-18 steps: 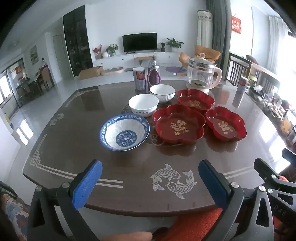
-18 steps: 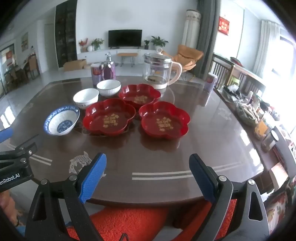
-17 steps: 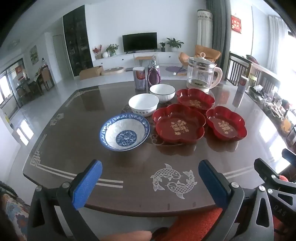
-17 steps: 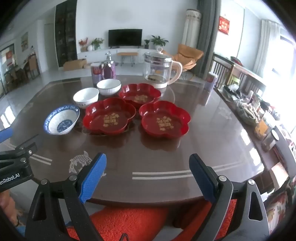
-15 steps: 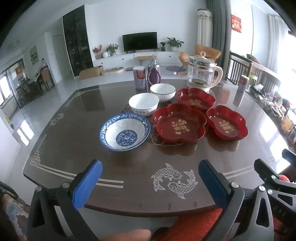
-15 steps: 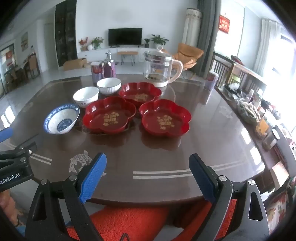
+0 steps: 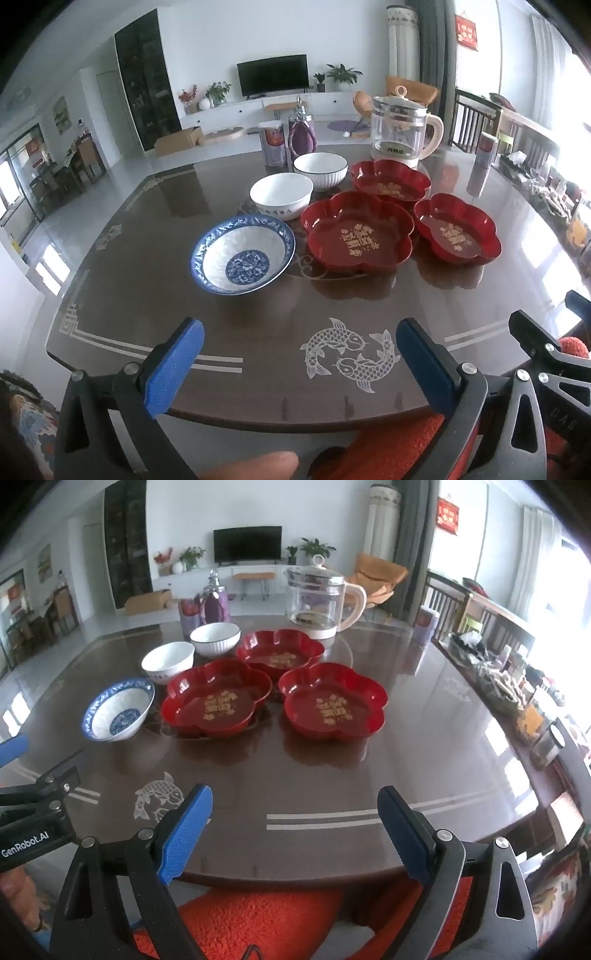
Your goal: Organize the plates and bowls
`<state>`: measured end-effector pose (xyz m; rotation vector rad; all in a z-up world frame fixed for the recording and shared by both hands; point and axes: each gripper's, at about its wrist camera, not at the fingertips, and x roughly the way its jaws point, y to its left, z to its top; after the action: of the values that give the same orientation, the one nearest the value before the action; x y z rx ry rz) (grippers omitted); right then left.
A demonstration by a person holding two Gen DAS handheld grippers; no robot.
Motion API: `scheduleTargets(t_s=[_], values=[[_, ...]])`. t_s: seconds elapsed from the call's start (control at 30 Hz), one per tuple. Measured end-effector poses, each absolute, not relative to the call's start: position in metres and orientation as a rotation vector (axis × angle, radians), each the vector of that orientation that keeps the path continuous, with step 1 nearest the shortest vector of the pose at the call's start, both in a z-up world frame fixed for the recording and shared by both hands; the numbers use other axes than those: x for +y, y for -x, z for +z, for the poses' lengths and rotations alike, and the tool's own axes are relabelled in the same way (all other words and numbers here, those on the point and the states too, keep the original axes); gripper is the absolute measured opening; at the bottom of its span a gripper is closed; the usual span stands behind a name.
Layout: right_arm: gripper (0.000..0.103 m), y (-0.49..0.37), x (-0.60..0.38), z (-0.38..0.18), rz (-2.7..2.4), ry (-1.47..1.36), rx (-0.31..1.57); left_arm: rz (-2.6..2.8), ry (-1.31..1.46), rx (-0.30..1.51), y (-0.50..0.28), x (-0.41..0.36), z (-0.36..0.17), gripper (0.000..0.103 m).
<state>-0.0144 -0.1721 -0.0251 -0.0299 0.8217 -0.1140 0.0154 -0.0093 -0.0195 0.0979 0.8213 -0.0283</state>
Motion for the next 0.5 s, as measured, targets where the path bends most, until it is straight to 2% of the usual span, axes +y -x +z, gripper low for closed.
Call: scheduleTargets(t_s=[0.5], values=[[0.093, 0.0112, -0.1745, -0.0331, -0.100, 0.010, 0.852, -0.025, -0.112, 0.851, -0.0232, -0.0116, -0.0254, 0.103]])
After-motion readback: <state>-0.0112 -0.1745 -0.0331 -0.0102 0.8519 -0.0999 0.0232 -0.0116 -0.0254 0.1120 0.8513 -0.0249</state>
